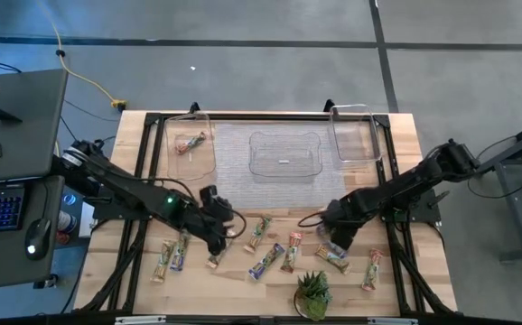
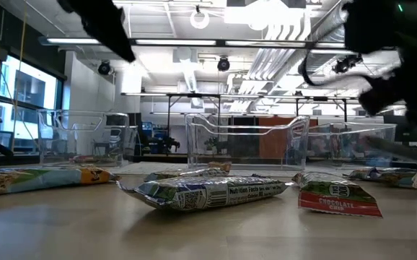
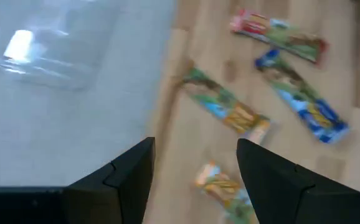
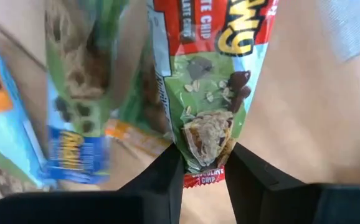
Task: Pick and place Granola Bars by type
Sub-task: Put the red granola bar into the left transparent bin
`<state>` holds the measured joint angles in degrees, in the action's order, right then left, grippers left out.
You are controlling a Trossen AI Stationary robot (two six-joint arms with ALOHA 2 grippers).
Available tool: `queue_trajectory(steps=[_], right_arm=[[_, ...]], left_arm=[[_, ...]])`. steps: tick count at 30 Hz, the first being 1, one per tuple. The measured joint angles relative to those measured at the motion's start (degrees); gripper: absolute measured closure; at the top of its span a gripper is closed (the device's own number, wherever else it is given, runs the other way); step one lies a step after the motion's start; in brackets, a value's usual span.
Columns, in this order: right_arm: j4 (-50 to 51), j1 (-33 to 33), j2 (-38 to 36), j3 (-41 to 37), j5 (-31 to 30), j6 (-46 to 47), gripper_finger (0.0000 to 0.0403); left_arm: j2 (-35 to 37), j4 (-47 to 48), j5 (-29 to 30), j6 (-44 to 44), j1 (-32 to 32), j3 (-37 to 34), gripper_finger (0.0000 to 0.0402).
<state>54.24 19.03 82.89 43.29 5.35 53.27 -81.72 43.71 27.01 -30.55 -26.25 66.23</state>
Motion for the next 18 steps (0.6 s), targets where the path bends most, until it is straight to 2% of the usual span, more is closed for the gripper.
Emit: queue_trajectory(steps=[5, 9, 13, 15, 18], right_arm=[[2.18, -1.29, -0.06, 11.67, -12.96, -6.21, 0.0317], [-5.69, -4.54, -0.08, 19.56, -24.37, -16.76, 0.0317], [-27.81, -9.16, 1.71, 23.35, -30.74, -35.55, 0.0317], [-44.74, -11.33, 3.59, 23.62, -29.85, -45.04, 0.0317], [-70.42, -14.26, 8.05, 23.38, -23.85, -57.11, 0.0317]], left_arm=[[1.36, 15.50, 5.78, -0.10, -0.01, 8.70, 0.0181], [2.37, 27.01, 9.85, -0.12, -0.01, 16.73, 0.0181], [3.42, 35.10, 12.00, -1.45, -0.01, 24.03, 0.0181], [3.92, 38.61, 13.66, -1.65, -0.01, 26.57, 0.0181], [5.23, 42.27, 15.73, -1.68, -0.01, 29.37, 0.0181]])
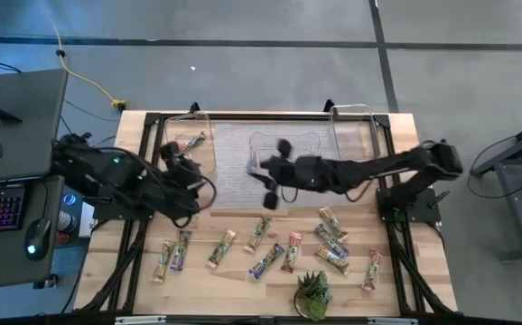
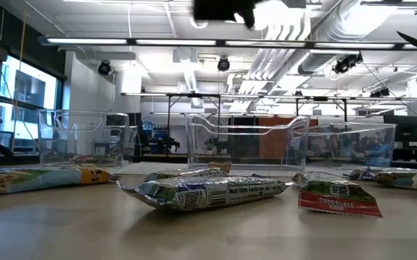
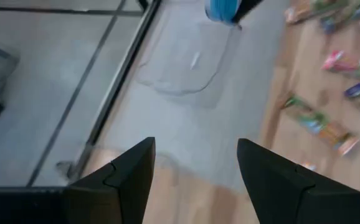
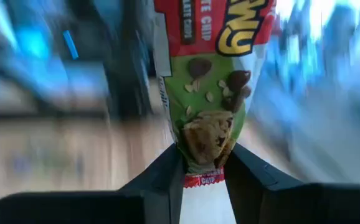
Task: Pick and place Granola Bars by type
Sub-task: Put the red granola bar into the left transparent bin
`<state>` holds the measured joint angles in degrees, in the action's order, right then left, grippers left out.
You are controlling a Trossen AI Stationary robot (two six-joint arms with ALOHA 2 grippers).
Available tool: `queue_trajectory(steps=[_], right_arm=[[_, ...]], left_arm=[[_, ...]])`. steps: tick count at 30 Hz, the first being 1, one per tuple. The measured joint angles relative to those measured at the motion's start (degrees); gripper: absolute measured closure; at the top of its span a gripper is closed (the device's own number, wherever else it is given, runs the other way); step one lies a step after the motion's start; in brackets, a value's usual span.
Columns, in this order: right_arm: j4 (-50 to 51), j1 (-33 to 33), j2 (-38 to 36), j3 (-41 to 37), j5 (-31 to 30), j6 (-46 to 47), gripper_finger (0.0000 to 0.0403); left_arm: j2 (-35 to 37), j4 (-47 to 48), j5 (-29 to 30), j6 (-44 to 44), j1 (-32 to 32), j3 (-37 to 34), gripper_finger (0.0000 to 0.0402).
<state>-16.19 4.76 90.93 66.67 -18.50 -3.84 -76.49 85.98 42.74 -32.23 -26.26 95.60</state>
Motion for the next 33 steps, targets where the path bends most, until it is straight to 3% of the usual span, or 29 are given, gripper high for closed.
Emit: queue_trajectory(steps=[3, 6, 11, 15, 19, 25, 29, 33], right_arm=[[-23.04, -2.86, 5.96, 0.03, 9.85, -6.79, 0.0317], [-37.95, -5.82, 12.15, 0.28, 16.30, -6.56, 0.0316], [-45.77, -11.19, 23.17, 7.28, 20.15, 3.71, 0.0316], [-38.80, -14.04, 31.87, 20.11, 27.28, 9.94, 0.0316], [-20.36, -15.06, 39.69, 35.56, 30.99, 8.17, 0.0316], [8.87, -15.61, 49.63, 54.29, 19.08, 1.05, 0.0316], [12.79, -16.42, 53.89, 59.77, 18.20, 0.94, 0.0316], [12.68, -17.01, 56.30, 59.99, 17.38, 0.99, 0.0315]], left_arm=[[1.92, 2.00, 0.44, 0.00, 0.00, 1.34, 0.0181], [4.25, 3.25, 0.48, 0.07, 0.00, 1.54, 0.0181], [7.73, 4.04, 1.16, 0.33, 0.00, 1.54, 0.0181], [9.57, 4.05, 1.74, 0.43, 0.00, 1.54, 0.0181], [10.74, 4.06, 1.58, 0.44, 0.00, 1.54, 0.0181], [11.28, 4.06, -0.30, 0.43, 0.00, 1.52, 0.0181], [11.25, 4.03, -1.15, 0.40, 0.00, 1.52, 0.0181], [11.25, 4.04, -1.75, 0.39, 0.00, 1.52, 0.0181]])
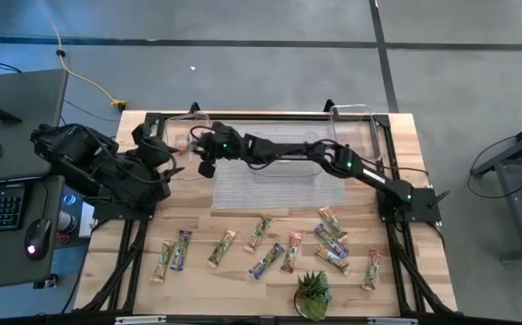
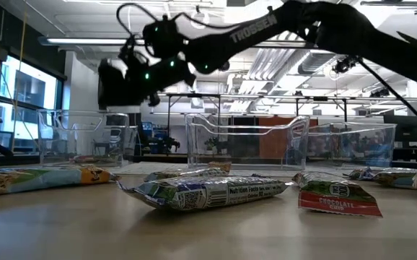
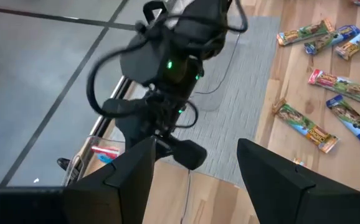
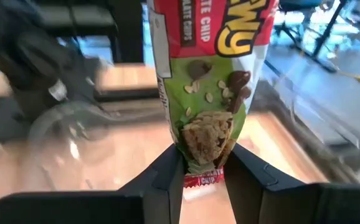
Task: Pick and place Granola Bars by type
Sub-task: Put the red granola bar into the left transparent bin
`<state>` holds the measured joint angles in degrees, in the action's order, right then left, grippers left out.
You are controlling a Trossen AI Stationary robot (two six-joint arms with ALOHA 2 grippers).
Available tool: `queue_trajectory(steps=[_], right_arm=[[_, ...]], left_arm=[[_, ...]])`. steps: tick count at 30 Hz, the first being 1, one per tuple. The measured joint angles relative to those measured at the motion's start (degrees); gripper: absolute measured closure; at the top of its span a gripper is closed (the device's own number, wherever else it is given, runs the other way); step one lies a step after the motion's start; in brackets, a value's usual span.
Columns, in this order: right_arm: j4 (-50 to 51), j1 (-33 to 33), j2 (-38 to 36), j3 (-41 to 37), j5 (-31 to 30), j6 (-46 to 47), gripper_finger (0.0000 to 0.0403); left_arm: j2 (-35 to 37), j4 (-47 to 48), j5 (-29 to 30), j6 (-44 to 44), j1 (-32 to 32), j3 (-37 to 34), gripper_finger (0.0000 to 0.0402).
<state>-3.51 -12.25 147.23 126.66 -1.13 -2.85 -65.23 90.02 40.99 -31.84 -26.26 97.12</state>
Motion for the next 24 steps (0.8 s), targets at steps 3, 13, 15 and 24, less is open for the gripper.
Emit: queue_trajectory(steps=[3, 13, 15, 24], right_arm=[[0.81, -0.47, 1.18, -0.12, -0.01, 0.14, 0.0315], [0.94, -2.25, 1.39, -0.08, 5.50, 2.80, 0.0315], [1.66, -2.47, 1.39, -0.08, 5.68, 2.82, 0.0315], [2.96, -2.36, 1.39, -0.08, 5.55, 3.87, 0.0315]], left_arm=[[-0.02, -0.02, -0.56, -0.21, 0.00, -0.02, 0.0181], [-0.02, 0.00, -1.92, -0.32, 0.00, -0.04, 0.0181], [-0.02, 0.00, -1.92, -0.30, 0.00, -0.04, 0.0181], [-0.02, 0.00, -1.92, -0.27, 0.00, -0.04, 0.0181]])
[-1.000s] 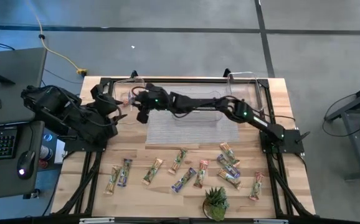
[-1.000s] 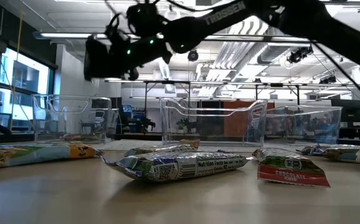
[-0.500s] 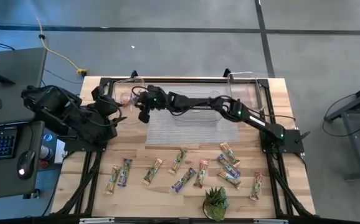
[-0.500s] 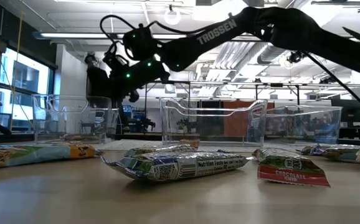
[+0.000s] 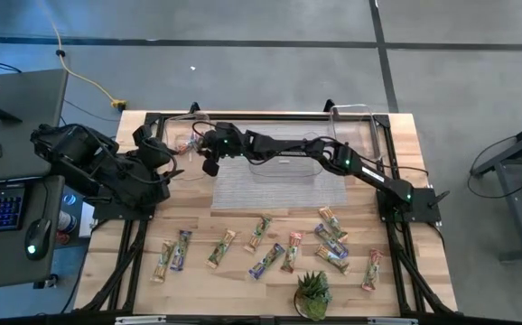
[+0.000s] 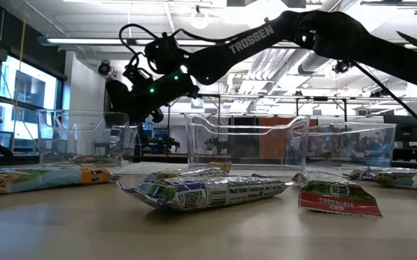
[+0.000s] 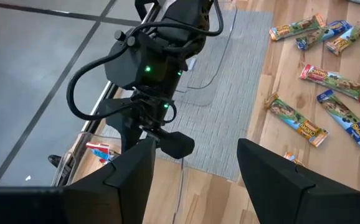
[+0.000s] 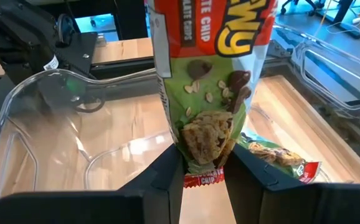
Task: Pick and place Granola Bars by type
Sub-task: Put the red granola bar into the left transparent bin
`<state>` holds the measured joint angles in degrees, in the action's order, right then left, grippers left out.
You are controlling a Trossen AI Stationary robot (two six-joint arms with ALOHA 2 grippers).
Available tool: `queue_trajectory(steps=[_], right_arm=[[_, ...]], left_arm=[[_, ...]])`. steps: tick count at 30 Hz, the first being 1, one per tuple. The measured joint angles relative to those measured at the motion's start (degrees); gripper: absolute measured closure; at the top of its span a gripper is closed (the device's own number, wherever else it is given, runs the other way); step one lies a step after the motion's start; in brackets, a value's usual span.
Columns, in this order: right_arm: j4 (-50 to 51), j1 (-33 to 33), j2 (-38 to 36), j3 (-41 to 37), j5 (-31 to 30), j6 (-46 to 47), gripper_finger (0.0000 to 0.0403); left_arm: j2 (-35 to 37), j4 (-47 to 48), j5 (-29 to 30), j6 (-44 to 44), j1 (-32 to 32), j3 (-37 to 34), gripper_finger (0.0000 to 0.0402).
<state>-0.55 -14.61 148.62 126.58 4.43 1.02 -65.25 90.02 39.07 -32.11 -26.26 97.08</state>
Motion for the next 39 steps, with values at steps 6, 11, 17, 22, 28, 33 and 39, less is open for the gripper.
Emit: queue_trajectory(steps=[6, 11, 17, 22, 28, 33, 39], right_arm=[[0.32, -0.30, 0.00, -0.02, 0.02, 0.04, 0.0315], [0.34, -0.48, 0.00, -0.02, -0.53, -0.05, 0.0315], [0.47, -0.29, -0.04, 0.02, -1.25, -2.55, 0.0315], [0.28, -0.28, -0.09, 0.02, -1.38, -2.84, 0.0315], [0.18, -0.28, -0.09, 0.02, -1.04, -2.58, 0.0315], [-0.12, -0.22, -0.09, 0.02, -0.32, -2.54, 0.0315], [0.09, 0.00, -0.09, 0.00, -0.65, -1.26, 0.0315]], left_arm=[[0.00, 0.00, -0.04, 0.02, 0.00, 0.00, 0.0181], [-0.04, 0.00, -0.24, -1.59, 0.00, 0.00, 0.0181], [-0.05, 0.00, -0.68, -0.88, 0.00, 0.00, 0.0181], [-0.15, -0.02, -1.27, -0.73, 0.00, -0.01, 0.0181], [-0.15, -0.07, -5.82, -0.74, -0.01, -0.02, 0.0181], [-0.15, -0.04, -11.29, -0.75, 0.00, -0.02, 0.0181], [-0.15, -0.06, -16.44, -0.75, -0.02, -0.02, 0.0181]])
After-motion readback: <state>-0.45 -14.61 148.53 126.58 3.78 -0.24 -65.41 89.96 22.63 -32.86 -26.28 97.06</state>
